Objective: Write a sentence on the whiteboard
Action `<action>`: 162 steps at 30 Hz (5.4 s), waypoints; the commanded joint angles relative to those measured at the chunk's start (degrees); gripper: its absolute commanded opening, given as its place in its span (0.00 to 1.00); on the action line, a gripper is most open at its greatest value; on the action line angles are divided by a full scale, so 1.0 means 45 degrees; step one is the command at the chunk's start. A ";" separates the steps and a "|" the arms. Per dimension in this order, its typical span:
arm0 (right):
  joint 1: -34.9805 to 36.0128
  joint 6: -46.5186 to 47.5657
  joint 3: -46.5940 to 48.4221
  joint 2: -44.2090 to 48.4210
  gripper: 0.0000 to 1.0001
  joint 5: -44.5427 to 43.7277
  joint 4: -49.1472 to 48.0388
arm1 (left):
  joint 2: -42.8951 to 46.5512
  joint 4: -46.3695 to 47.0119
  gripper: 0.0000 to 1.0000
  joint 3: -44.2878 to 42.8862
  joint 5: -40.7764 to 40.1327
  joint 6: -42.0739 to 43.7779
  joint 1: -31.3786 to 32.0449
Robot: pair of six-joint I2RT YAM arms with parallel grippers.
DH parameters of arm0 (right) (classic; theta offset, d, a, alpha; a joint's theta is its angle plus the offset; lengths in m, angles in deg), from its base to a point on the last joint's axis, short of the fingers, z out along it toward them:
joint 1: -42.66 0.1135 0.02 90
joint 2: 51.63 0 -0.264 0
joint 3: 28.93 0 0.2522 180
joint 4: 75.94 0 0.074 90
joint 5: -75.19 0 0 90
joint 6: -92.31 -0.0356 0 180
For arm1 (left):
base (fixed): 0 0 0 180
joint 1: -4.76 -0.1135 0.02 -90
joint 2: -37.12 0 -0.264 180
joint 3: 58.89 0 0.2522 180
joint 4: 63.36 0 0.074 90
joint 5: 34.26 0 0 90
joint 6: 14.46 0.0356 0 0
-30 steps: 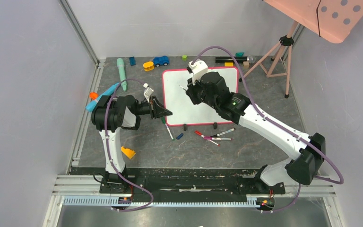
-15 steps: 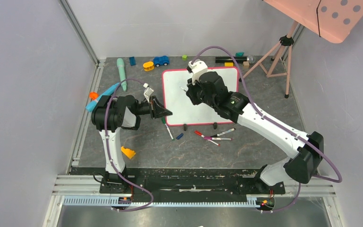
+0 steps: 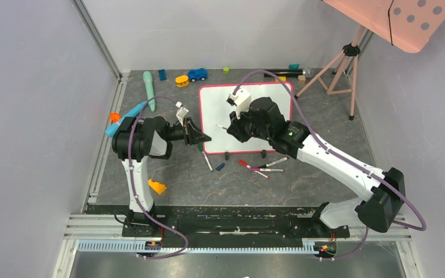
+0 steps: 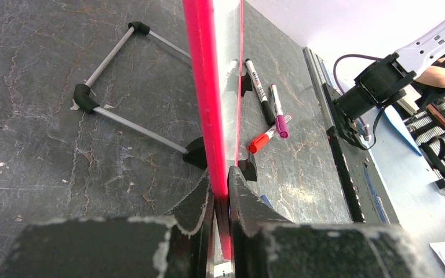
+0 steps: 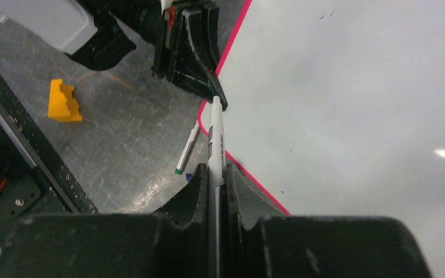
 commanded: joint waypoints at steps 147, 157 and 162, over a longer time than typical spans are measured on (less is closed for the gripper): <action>-0.0343 0.0100 0.7172 -0.5974 0.00 -0.4472 0.0787 | -0.0417 0.0860 0.02 -0.0014 0.0426 0.1531 -0.0015; -0.0363 0.0086 0.6929 -0.6023 0.00 -0.4530 0.0878 | -0.0418 0.0865 0.02 -0.0019 0.0440 0.1528 -0.0015; -0.0348 0.0108 0.6886 -0.6062 0.00 -0.4471 0.1057 | -0.0417 0.0860 0.02 -0.0005 0.0429 0.1515 -0.0015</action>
